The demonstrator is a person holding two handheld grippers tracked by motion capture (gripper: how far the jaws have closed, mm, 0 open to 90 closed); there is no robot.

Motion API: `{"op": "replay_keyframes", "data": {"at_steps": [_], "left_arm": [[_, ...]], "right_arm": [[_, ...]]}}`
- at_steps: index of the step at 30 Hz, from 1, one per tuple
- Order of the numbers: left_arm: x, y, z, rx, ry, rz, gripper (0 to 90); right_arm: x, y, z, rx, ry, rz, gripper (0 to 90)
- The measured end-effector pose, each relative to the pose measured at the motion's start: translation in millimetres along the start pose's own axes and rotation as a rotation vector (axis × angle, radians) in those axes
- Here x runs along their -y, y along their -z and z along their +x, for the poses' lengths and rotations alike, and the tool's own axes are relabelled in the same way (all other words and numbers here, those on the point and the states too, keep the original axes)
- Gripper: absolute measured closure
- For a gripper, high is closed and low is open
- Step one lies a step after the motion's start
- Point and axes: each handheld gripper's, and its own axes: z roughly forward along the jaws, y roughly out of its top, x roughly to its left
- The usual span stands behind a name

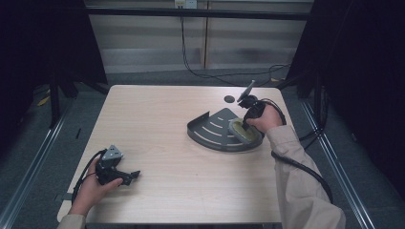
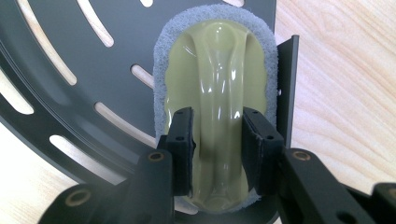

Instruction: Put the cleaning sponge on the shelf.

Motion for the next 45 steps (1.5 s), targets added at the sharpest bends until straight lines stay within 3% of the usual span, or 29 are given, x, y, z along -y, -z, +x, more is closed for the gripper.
{"op": "replay_keyframes", "data": {"at_steps": [7,19,27,45], "left_arm": [[0.0,0.0,0.0,0.000,0.000,0.000,0.0],[0.0,0.0,0.0,0.000,0.000,0.000,0.0],[0.0,0.0,0.1,0.000,-0.001,0.000,0.0],[0.0,0.0,0.0,0.000,0.000,0.000,0.0]], "right_arm": [[0.2,3.1,0.2,-0.022,-0.036,-0.020,54.3],[2.0,11.1,0.6,-0.015,-0.073,-0.055,33.6],[4.8,15.8,1.0,-0.019,-0.076,-0.067,22.9],[16.7,24.3,8.2,-0.040,-0.065,-0.083,19.0]]}}
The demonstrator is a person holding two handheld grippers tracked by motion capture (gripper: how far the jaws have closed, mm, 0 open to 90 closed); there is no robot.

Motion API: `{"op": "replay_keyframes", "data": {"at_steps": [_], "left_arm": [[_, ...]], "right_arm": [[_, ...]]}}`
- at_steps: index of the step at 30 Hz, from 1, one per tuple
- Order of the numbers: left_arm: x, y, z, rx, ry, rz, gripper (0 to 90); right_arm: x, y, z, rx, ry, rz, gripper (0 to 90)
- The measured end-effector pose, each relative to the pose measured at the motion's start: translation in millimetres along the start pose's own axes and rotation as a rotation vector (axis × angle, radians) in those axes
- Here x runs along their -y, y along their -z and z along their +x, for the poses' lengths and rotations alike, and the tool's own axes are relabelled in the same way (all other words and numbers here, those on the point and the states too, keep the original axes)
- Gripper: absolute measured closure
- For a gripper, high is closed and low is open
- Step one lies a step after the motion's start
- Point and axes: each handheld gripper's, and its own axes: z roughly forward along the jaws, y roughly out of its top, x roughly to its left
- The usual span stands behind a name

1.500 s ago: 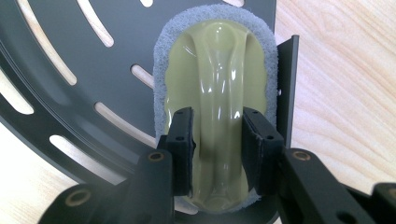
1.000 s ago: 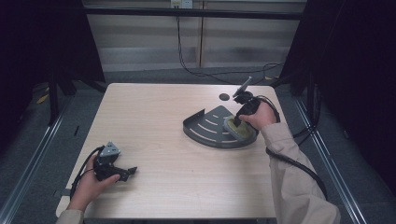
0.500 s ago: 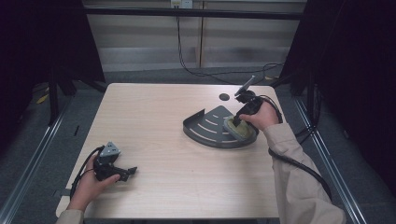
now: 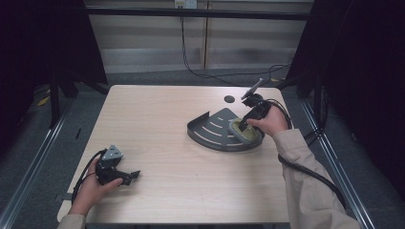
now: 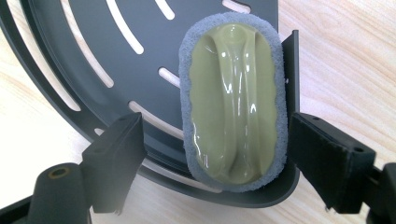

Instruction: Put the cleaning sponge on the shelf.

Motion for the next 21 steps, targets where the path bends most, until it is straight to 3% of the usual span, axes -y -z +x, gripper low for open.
{"op": "replay_keyframes", "data": {"at_steps": [21], "left_arm": [[0.0,-0.1,0.1,0.002,0.000,-0.001,0.0]], "right_arm": [[23.2,15.1,2.0,-0.024,0.014,-0.026,19.5]]}}
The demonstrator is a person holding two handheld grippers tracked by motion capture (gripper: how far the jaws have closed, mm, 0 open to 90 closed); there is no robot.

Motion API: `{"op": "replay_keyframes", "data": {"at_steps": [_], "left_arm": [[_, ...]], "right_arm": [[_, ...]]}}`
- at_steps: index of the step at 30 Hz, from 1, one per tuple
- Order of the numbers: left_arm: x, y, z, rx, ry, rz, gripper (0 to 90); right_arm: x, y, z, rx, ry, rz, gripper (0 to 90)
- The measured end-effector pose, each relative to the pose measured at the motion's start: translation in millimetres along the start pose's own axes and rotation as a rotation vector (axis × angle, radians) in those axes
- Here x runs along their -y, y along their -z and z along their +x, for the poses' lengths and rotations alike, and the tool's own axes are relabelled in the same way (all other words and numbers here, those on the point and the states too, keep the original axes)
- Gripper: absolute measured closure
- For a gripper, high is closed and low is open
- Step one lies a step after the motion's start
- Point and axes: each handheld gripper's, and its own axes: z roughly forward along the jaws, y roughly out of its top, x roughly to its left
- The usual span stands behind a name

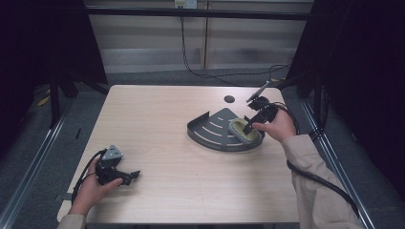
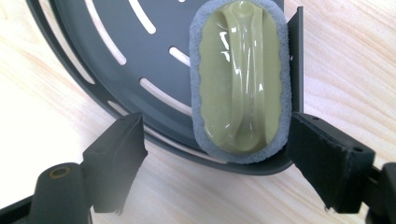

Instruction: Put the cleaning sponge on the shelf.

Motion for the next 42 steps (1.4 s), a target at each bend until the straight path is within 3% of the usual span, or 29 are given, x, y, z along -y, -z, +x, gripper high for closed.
{"op": "replay_keyframes", "data": {"at_steps": [18,23,33,42], "left_arm": [[-0.1,0.3,0.5,0.000,-0.007,0.005,0.0],[-0.1,0.3,0.6,0.001,-0.008,0.005,0.0],[-0.1,0.3,0.5,0.001,-0.007,0.005,0.0],[-0.1,0.3,0.5,0.001,-0.007,0.005,0.0]], "right_arm": [[32.1,13.2,-3.9,-0.022,0.028,-0.035,19.1],[42.6,13.6,-3.8,-0.050,0.026,-0.042,18.1],[64.9,8.0,4.7,-0.081,0.056,-0.071,15.4],[81.4,-0.4,12.4,-0.084,0.095,-0.060,15.4]]}}
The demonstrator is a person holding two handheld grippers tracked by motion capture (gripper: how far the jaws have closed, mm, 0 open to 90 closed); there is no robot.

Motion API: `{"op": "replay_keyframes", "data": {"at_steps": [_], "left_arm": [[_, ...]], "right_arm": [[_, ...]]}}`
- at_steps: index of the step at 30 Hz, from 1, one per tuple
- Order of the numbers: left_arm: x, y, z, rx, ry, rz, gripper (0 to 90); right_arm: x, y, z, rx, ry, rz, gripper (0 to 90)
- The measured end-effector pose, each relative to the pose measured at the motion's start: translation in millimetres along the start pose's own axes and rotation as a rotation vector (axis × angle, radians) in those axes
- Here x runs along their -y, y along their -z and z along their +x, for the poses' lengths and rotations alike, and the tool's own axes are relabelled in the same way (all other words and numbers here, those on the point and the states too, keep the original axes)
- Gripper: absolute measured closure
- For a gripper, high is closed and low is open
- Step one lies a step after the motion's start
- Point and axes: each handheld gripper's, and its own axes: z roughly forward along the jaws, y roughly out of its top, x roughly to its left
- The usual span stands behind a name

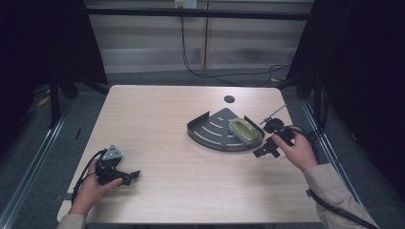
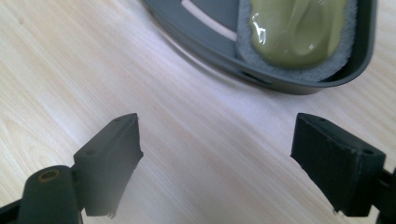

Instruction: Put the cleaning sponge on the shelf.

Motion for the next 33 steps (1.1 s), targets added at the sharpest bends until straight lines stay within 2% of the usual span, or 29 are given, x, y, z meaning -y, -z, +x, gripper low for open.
{"op": "replay_keyframes", "data": {"at_steps": [14,22,29,33], "left_arm": [[0.0,0.0,0.0,0.000,0.000,0.000,0.0],[0.0,-0.1,0.0,0.000,0.001,-0.001,0.0],[0.0,0.0,0.0,0.001,0.000,0.000,0.0],[0.0,-0.1,0.0,0.001,0.000,-0.001,0.0]], "right_arm": [[30.0,-21.3,12.4,-0.055,0.010,-0.020,15.4],[40.5,-36.1,19.0,-0.070,0.026,-0.015,15.5],[49.2,-46.8,23.6,-0.093,0.038,-0.037,15.4],[53.6,-50.9,26.0,-0.084,0.049,-0.047,15.4]]}}
